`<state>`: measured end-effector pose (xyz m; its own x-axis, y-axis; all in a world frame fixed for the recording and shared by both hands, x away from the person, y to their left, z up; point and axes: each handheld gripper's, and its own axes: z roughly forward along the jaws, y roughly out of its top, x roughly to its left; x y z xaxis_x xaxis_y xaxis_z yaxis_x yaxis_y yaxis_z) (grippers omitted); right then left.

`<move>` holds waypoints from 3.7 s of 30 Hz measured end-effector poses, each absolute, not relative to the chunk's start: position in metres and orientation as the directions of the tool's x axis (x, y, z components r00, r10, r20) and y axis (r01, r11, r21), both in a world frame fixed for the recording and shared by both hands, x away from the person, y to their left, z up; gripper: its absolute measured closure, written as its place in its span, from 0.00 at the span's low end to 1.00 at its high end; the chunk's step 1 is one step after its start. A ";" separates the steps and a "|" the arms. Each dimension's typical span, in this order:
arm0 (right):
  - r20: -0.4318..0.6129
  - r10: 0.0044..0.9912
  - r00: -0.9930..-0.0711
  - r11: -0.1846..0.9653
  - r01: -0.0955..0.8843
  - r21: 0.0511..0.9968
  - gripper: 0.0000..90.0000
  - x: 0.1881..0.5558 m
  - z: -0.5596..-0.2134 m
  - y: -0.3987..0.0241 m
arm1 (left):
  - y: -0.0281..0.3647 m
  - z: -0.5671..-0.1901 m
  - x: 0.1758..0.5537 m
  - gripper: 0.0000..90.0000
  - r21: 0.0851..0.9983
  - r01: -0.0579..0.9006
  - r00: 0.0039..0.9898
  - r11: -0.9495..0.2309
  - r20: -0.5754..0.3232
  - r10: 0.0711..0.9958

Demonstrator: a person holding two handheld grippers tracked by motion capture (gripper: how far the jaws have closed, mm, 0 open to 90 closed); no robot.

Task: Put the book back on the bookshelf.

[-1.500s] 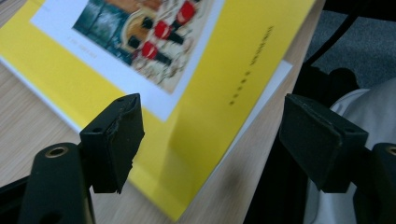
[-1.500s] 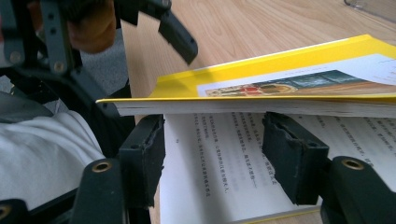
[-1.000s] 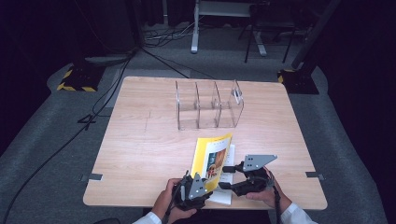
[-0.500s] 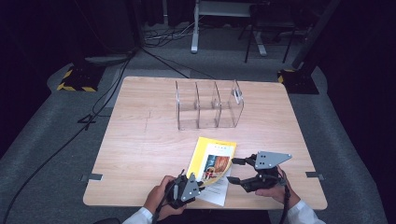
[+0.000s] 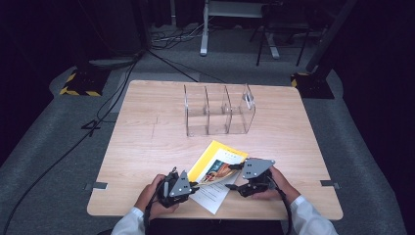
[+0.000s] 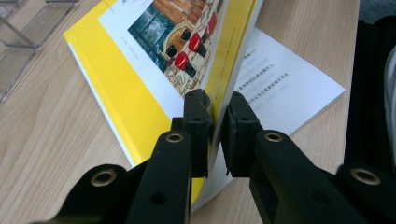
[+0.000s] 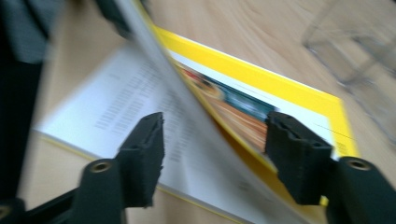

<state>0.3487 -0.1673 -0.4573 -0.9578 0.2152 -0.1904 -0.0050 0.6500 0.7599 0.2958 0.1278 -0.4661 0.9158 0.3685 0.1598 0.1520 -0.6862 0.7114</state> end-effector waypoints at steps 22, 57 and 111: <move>-0.353 0.272 -0.895 0.674 -0.084 0.734 0.80 0.365 -0.471 -0.166 | 0.179 -0.466 0.322 0.67 0.739 0.271 0.874 -0.617 0.079 0.479; -0.300 0.281 -0.912 0.667 -0.040 0.744 0.69 0.361 -0.472 -0.154 | 0.121 -0.460 0.292 0.86 0.657 0.254 0.797 -0.710 0.274 0.538; -0.341 0.277 -0.898 0.590 -0.121 0.798 0.73 0.348 -0.463 -0.151 | 0.084 -0.448 0.311 0.86 0.588 0.262 0.753 -0.765 0.371 0.543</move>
<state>0.3477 -0.1514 -0.4632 -0.8983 0.2771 -0.3409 -0.1207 0.5904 0.7980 0.3113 0.0836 -0.4479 0.7534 0.5429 0.3711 0.2620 -0.7654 0.5878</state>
